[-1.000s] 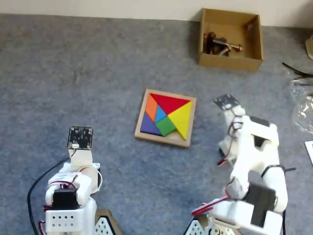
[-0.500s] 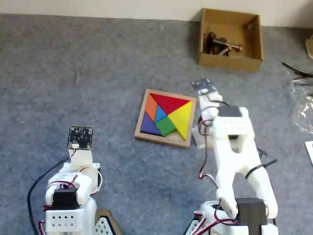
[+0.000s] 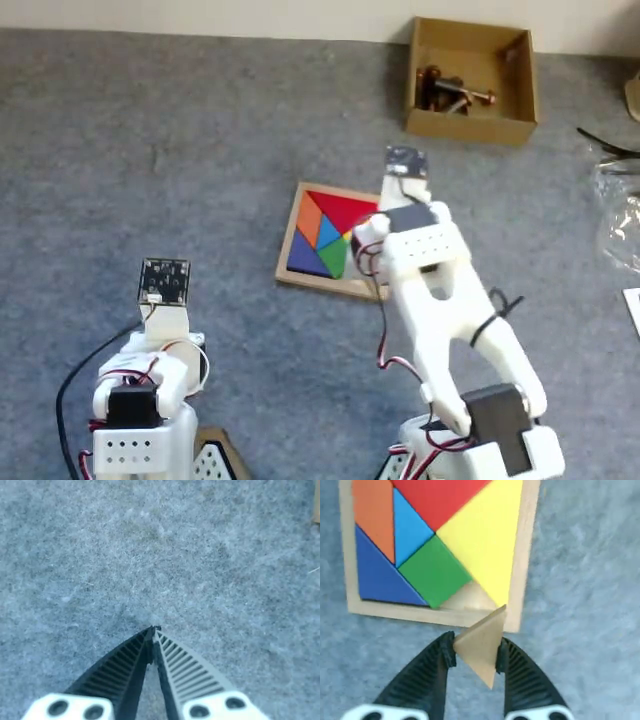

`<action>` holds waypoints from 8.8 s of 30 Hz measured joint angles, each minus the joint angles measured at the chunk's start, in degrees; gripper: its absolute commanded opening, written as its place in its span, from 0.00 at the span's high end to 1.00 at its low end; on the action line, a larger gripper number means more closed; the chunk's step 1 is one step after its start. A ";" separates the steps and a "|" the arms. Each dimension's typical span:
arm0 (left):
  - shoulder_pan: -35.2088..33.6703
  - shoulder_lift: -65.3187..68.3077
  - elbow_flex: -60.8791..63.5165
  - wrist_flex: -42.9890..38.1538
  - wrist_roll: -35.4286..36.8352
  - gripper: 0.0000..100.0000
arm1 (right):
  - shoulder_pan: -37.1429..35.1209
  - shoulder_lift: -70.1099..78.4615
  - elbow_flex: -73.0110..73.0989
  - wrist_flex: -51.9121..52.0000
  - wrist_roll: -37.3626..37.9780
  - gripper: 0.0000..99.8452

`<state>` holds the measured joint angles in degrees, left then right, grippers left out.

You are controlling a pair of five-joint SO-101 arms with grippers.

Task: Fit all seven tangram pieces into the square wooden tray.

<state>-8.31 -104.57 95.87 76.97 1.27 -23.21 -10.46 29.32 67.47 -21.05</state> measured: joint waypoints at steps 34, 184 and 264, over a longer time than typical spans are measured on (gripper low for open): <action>0.00 0.00 0.00 0.00 0.00 0.99 | -1.05 2.11 9.67 -20.57 -33.76 0.99; 0.00 0.00 0.00 0.00 0.00 0.99 | -3.87 -22.24 44.13 -52.92 -54.95 0.85; 0.00 0.00 0.00 0.00 0.00 0.99 | -7.03 -33.14 46.68 -48.53 -17.41 0.99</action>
<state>-8.31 -104.57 95.87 76.97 1.27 -30.24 -43.60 76.00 18.95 -38.46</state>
